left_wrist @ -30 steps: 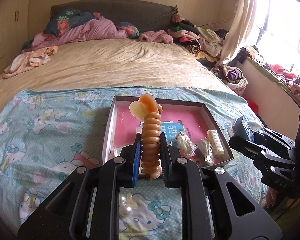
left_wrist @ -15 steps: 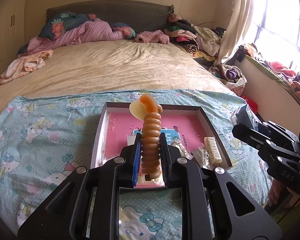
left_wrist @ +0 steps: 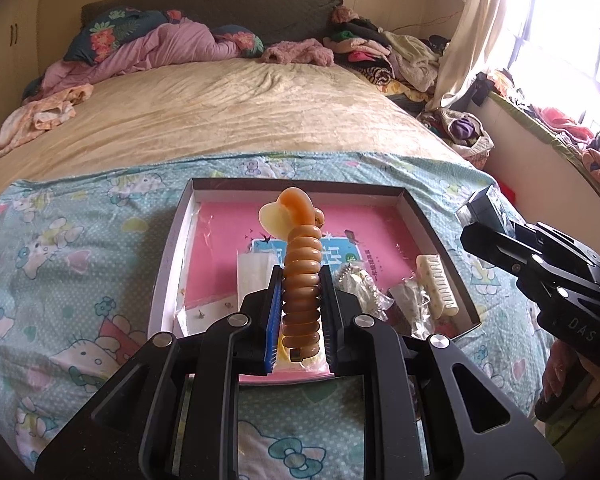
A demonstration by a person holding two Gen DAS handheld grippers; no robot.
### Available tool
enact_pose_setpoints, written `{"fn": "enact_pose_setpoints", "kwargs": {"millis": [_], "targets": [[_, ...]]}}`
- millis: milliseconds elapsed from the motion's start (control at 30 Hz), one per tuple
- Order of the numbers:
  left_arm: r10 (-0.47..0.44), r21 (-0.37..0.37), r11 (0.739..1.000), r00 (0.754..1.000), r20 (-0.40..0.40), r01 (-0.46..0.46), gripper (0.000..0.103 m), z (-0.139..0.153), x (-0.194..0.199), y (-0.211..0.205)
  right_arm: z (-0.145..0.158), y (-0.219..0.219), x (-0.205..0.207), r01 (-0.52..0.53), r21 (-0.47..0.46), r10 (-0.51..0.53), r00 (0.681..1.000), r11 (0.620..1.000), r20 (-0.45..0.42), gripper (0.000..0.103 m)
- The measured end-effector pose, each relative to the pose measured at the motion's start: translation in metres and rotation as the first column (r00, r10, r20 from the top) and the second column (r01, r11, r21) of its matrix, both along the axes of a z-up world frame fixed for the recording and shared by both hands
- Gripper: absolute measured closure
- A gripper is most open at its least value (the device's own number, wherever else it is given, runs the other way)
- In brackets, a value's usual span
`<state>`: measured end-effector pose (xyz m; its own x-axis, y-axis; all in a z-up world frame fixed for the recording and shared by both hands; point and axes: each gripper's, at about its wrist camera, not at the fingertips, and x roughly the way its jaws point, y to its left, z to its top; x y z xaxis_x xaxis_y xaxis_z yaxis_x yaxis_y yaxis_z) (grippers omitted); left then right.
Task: Organize jewelry
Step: 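Carry the hair tie and blue case into the pink box and open both tools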
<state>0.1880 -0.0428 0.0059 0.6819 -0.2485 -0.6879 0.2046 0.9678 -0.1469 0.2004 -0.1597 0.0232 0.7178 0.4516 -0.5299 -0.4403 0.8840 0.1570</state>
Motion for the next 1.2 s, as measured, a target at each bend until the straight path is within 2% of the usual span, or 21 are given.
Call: {"fn": "enact_pose_setpoints", "kwargs": {"millis": [633,867,1200], "targets": [[0.025,0.000,1.000,0.993,-0.120,-0.025,0.093,-0.053,0.023,0.015,-0.045,0.014,0.024,-0.018,-0.025,0.015,0.994,1.000,-0.108,0.072],[0.050,-0.011,0.999,0.987,-0.156,-0.052,0.093,-0.068,0.029,0.026,-0.064,0.033,0.033,-0.066,-0.053,0.057,0.985,0.996,-0.165,0.072],[0.045,-0.018,0.999,0.987,-0.153,-0.048,0.093,-0.067,0.026,0.027,-0.085,0.055,0.036,-0.095,-0.072,0.076,0.970,0.993,-0.232,0.072]]}}
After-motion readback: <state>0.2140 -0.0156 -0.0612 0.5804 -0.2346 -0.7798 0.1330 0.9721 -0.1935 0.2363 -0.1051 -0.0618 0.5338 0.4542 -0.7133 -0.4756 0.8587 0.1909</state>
